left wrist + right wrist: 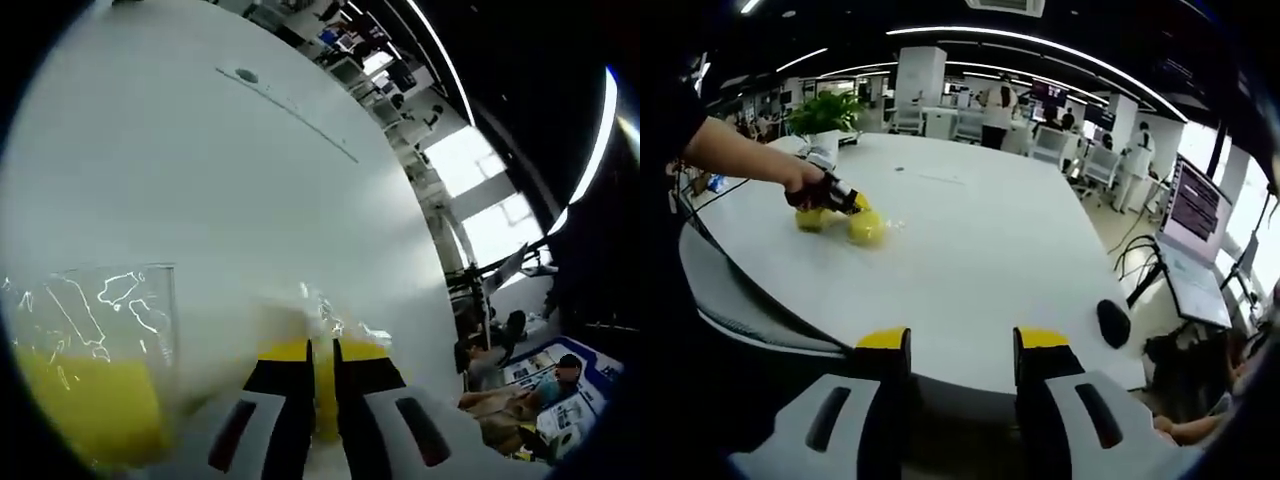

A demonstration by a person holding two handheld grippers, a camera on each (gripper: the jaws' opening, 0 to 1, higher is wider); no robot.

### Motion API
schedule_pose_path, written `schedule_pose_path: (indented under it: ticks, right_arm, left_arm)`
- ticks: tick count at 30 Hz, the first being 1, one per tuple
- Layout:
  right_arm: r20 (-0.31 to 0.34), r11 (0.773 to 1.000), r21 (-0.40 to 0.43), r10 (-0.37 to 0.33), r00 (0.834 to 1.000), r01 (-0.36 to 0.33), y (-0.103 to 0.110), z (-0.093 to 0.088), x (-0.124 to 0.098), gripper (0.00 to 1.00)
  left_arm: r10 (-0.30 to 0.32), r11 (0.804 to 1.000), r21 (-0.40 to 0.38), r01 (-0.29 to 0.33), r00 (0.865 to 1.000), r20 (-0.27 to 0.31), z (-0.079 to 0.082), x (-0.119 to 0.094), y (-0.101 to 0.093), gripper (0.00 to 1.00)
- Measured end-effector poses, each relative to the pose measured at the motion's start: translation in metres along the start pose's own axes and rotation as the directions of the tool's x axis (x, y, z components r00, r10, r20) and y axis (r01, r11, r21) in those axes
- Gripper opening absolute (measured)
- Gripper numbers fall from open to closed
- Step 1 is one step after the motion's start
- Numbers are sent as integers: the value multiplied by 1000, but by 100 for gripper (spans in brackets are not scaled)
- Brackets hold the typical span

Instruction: Compare the silicone blocks by pressing each to a similar depth, holding the contact briefly, and releasing to observe deformation and rebound differences across the visible hardness samples.

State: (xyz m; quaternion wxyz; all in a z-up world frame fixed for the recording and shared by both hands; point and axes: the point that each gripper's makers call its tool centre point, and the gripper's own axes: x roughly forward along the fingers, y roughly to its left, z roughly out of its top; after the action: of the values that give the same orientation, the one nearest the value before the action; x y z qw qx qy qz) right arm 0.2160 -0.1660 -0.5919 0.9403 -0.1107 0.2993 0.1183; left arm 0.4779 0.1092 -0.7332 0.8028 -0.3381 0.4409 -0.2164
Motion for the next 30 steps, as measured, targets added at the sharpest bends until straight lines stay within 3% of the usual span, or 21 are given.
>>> schedule_pose_path:
  ticks: [1,3,6,11,15,18,23,26,30]
  right_arm:
    - [-4,1000,-4,3,1000,-3,1,-1,1,36]
    - [-7,1000,-10,5,1000,-5,2,-1,0,35]
    - [-4,1000,-9,4,1000,-4,2,0,0,35]
    - [-12,1000,-19,3,1000,-3,1,0,-1,34]
    - [-5,1000,-26,-4,1000,4,-1,2,-2,34]
    - [-4,1000,-22,0,1000,0,0,2,0,33]
    - [-8,998,-40,45,999,-45,17,3,6,32]
    - [-1,994,-74,77,997,-77,25,9,8,31]
    - [12,991,-94,97,995,-95,30,17,8,31]
  left_arm:
    - [7,1000,30,-6,999,-41,-7,-1,4,0]
    - [-61,997,-49,61,998,-8,-5,0,-6,0]
    - [-72,997,14,72,997,-20,-10,-2,-9,0]
    - [-127,992,-1,127,992,-24,-7,-8,-21,0]
    - [-241,970,6,241,970,-8,-3,-25,-48,0]
    - [-278,960,28,278,960,-28,-9,-41,-61,0]
    - [-375,926,20,376,926,-52,-24,-73,-88,0]
    - [-404,913,34,406,913,-64,-30,-88,-101,0]
    - [-416,906,50,420,906,-73,-33,-103,-109,0]
